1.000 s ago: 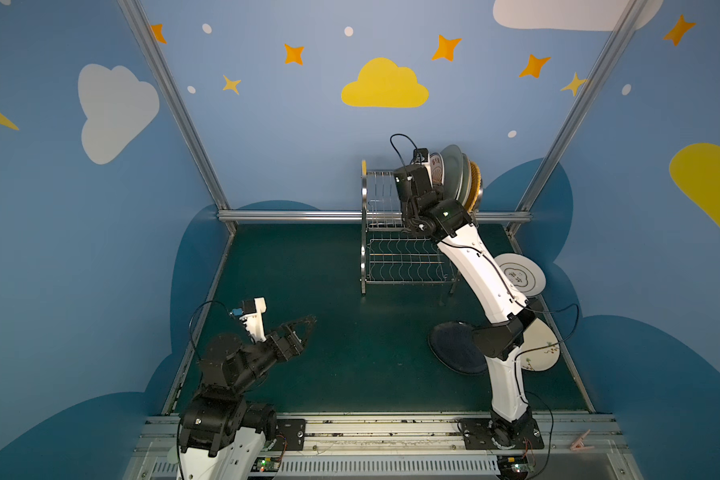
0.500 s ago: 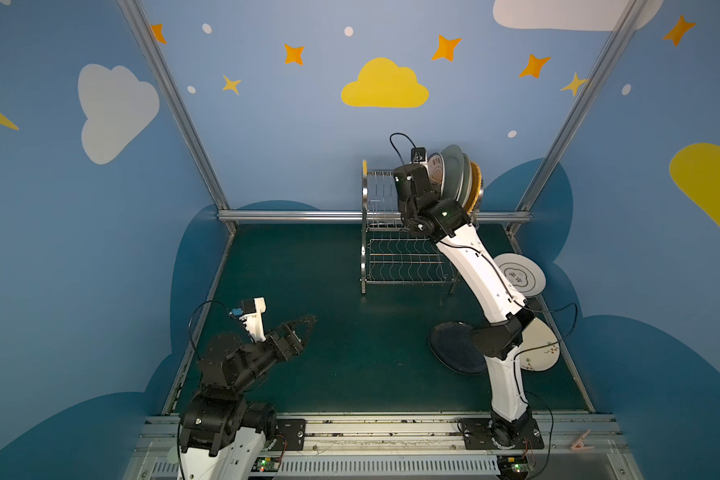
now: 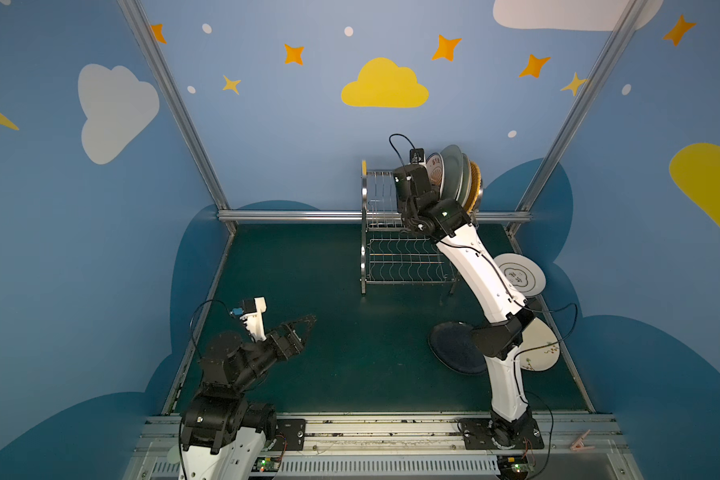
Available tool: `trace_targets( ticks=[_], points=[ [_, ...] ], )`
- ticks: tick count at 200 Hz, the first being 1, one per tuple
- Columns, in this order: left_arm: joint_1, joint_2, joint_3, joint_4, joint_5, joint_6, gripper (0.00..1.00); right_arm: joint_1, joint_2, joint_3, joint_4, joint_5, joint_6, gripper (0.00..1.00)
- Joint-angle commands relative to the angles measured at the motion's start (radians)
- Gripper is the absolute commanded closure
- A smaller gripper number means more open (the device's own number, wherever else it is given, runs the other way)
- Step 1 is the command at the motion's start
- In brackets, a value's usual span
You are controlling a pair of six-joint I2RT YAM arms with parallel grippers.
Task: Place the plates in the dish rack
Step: 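Lower the sunburst plate into the rack slot beside the first sunburst plate, then open the right gripper and withdraw it from the rack toward the table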
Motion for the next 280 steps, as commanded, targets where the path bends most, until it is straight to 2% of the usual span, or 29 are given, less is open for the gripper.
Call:
trace_targets(
  ticks=[1,27,110,139,156,185,204,247,280],
  points=[
    [0.004,0.002,-0.003,0.020,0.010,0.003,0.00,-0.001,-0.064,-0.001,-0.007,-0.016,-0.009,0.57],
    [0.005,0.002,-0.003,0.020,0.010,0.004,0.00,-0.001,-0.078,-0.001,-0.011,-0.038,-0.016,0.55],
    [0.006,0.004,-0.004,0.019,0.011,0.002,0.00,0.002,-0.182,-0.018,-0.037,-0.119,-0.012,0.33],
    [0.006,0.003,-0.003,0.019,0.010,0.002,0.00,0.005,-0.276,-0.098,-0.041,-0.154,0.001,0.28],
    [0.006,0.001,-0.003,0.018,0.011,0.002,0.00,0.005,-0.375,-0.222,-0.016,-0.173,0.013,0.25],
    [0.007,-0.002,-0.005,0.023,0.014,0.000,0.00,0.002,-0.614,-0.543,0.087,-0.257,0.036,0.19],
    [0.007,-0.002,-0.008,0.024,0.019,-0.001,0.00,-0.006,-0.755,-0.703,0.091,-0.290,0.072,0.18],
    [0.006,0.000,-0.010,0.036,0.045,-0.002,0.00,-0.045,-1.082,-1.130,0.087,-0.399,0.179,0.13],
    [0.007,0.022,-0.014,0.054,0.084,-0.004,0.00,-0.118,-1.271,-1.458,0.058,-0.476,0.315,0.12]
  ],
)
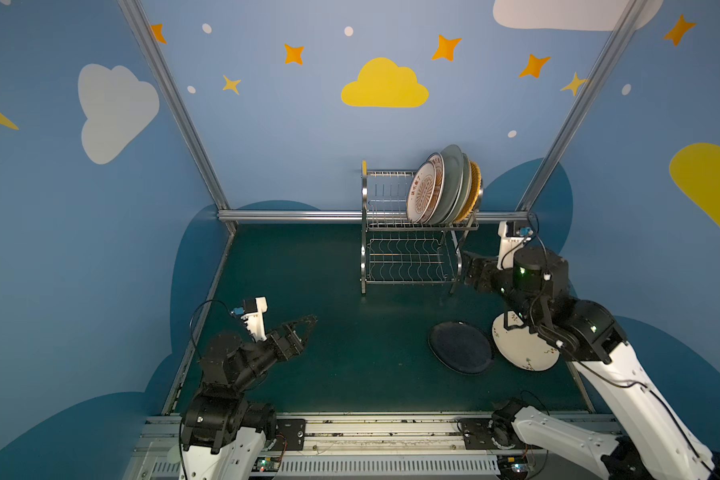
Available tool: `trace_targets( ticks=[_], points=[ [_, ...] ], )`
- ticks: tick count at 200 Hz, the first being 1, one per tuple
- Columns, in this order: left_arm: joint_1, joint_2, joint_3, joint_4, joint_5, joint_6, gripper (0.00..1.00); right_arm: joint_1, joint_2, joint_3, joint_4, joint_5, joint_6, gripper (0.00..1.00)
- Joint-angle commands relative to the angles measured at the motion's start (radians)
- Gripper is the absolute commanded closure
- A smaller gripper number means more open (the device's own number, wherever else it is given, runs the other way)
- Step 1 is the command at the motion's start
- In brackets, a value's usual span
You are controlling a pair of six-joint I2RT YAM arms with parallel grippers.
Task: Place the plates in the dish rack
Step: 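Open the right gripper and withdraw it from the rack toward the table, then grip the rim of the dark blue plate with the right gripper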
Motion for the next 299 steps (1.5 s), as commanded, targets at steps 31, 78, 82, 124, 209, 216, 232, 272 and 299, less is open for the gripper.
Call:
trace_targets(
  ticks=[31,78,82,124,209,216,232,272,299],
  points=[
    [0.005,0.037,-0.017,0.052,0.066,-0.004,0.00,-0.119,-0.201,-0.446,-0.033,-0.163,0.280,0.11],
    [0.004,0.032,-0.018,0.054,0.062,-0.006,0.00,-0.325,-0.207,-0.666,-0.039,-0.301,0.453,0.09],
    [0.005,0.033,-0.018,0.053,0.061,-0.007,0.00,-0.348,-0.202,-0.675,-0.038,-0.311,0.461,0.09],
    [0.005,0.023,-0.019,0.051,0.054,-0.007,0.00,-0.541,-0.187,-0.765,0.010,-0.397,0.455,0.09],
    [0.006,0.019,-0.019,0.053,0.051,-0.009,0.00,-0.756,-0.132,-0.930,0.262,-0.691,0.362,0.09],
    [0.005,0.020,-0.020,0.053,0.051,-0.008,0.00,-0.760,-0.123,-0.934,0.280,-0.704,0.355,0.09],
    [0.006,0.020,-0.021,0.053,0.051,-0.009,0.00,-0.765,-0.093,-0.944,0.328,-0.742,0.344,0.09],
    [0.006,0.017,-0.021,0.054,0.048,-0.011,0.00,-0.774,0.012,-0.955,0.428,-0.809,0.364,0.11],
    [0.006,0.020,-0.023,0.055,0.048,-0.013,0.00,-0.775,0.089,-0.944,0.477,-0.864,0.397,0.16]
  ],
)
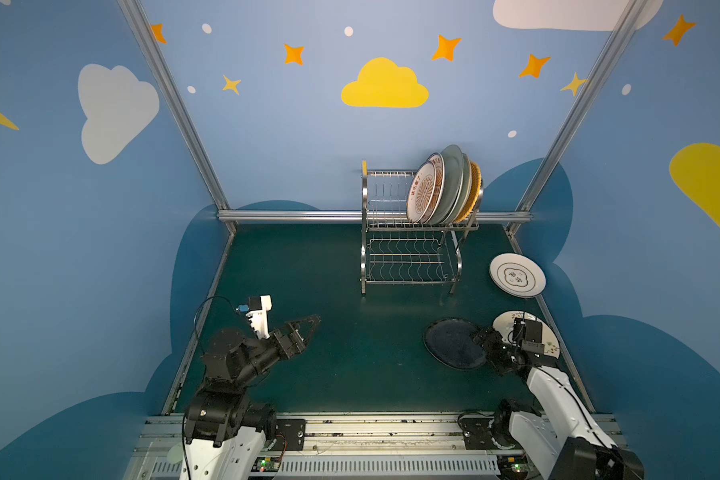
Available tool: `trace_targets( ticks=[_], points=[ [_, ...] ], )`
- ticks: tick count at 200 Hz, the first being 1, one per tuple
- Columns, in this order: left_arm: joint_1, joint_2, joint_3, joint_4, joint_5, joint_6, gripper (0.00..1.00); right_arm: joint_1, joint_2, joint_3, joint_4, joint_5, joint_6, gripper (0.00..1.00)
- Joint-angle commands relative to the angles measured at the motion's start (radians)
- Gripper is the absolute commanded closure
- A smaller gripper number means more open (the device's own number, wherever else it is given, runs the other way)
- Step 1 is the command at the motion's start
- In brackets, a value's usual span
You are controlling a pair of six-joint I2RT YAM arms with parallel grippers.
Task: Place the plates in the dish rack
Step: 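Grip the rim of the dark blue plate with the right gripper, then slide the dark blue plate toward the left gripper while the left gripper reaches it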
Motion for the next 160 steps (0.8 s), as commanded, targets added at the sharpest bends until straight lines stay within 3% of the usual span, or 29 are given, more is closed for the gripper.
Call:
trace_targets(
  ticks=[1,42,73,86,106,138,160],
  points=[
    [0.005,-0.009,-0.009,0.024,0.003,0.001,0.00,0.001,0.070,-0.008,0.063,-0.100,0.029,0.16],
    [0.005,0.013,-0.045,0.079,0.043,-0.053,0.00,0.034,0.233,0.076,0.077,-0.165,0.004,0.26],
    [-0.002,0.068,-0.089,0.160,0.099,-0.096,0.00,0.103,0.465,0.207,0.033,-0.245,-0.069,0.32],
    [-0.026,0.107,-0.094,0.169,0.103,-0.099,0.00,0.143,0.587,0.265,0.043,-0.295,-0.100,0.43],
    [-0.124,0.165,-0.112,0.191,0.052,-0.116,0.00,0.196,0.706,0.287,0.133,-0.364,-0.103,0.50],
    [-0.354,0.319,-0.148,0.258,-0.130,-0.127,0.01,0.244,0.694,0.282,0.165,-0.308,-0.099,0.45],
    [-0.446,0.478,-0.154,0.354,-0.212,-0.142,0.01,0.259,0.687,0.296,0.166,-0.328,-0.106,0.43]
  ],
)
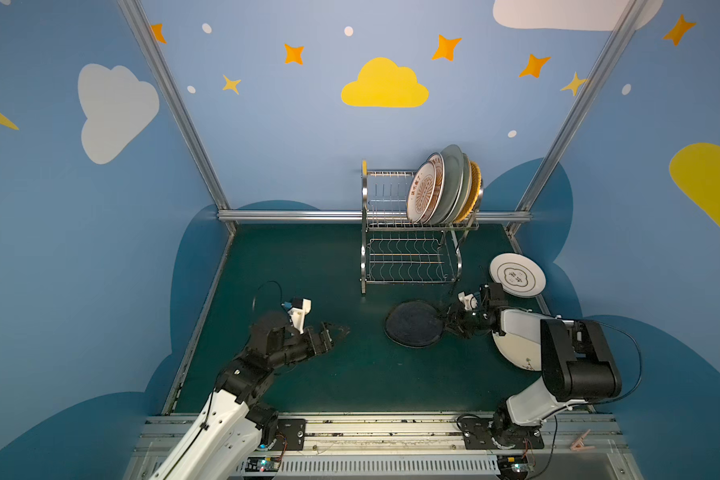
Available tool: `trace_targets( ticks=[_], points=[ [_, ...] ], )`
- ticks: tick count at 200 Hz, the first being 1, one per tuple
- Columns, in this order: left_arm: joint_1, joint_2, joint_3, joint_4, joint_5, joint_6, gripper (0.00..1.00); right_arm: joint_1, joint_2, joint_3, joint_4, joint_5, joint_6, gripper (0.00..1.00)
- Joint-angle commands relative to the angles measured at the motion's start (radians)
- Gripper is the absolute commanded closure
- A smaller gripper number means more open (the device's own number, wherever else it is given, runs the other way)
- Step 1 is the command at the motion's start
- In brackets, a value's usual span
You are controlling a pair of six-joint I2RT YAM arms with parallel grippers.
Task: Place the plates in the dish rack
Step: 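Slide the dark blue plate toward the left gripper while the left gripper reaches it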
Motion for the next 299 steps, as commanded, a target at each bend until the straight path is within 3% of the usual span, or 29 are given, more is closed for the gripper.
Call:
trace_targets(
  ticks=[1,39,74,109,132,172,266,299],
  points=[
    [-0.078,0.131,-0.013,0.135,-0.132,-0.020,0.01,0.031,0.029,-0.029,-0.067,0.021,-0.020,0.43],
    [-0.109,0.472,0.067,0.268,-0.103,-0.030,0.05,0.054,0.062,-0.046,0.031,-0.031,-0.022,0.44],
    [-0.110,0.719,0.145,0.401,-0.056,-0.057,0.18,0.060,0.034,-0.066,0.071,-0.016,-0.027,0.44],
    [-0.105,0.916,0.255,0.413,-0.070,-0.034,0.28,0.065,0.041,-0.060,0.069,-0.011,-0.034,0.43],
    [-0.100,1.026,0.309,0.448,-0.040,-0.040,0.40,0.065,0.040,-0.068,0.068,0.012,-0.038,0.44],
    [-0.100,1.143,0.389,0.454,-0.001,-0.037,0.62,0.065,0.051,-0.058,0.064,0.026,-0.040,0.44],
    [-0.101,1.259,0.432,0.462,0.015,-0.037,0.92,0.078,0.092,-0.052,0.087,0.023,-0.035,0.45],
    [-0.100,1.295,0.430,0.484,0.031,-0.045,0.96,0.092,0.118,-0.045,0.093,0.020,-0.034,0.45]
  ],
)
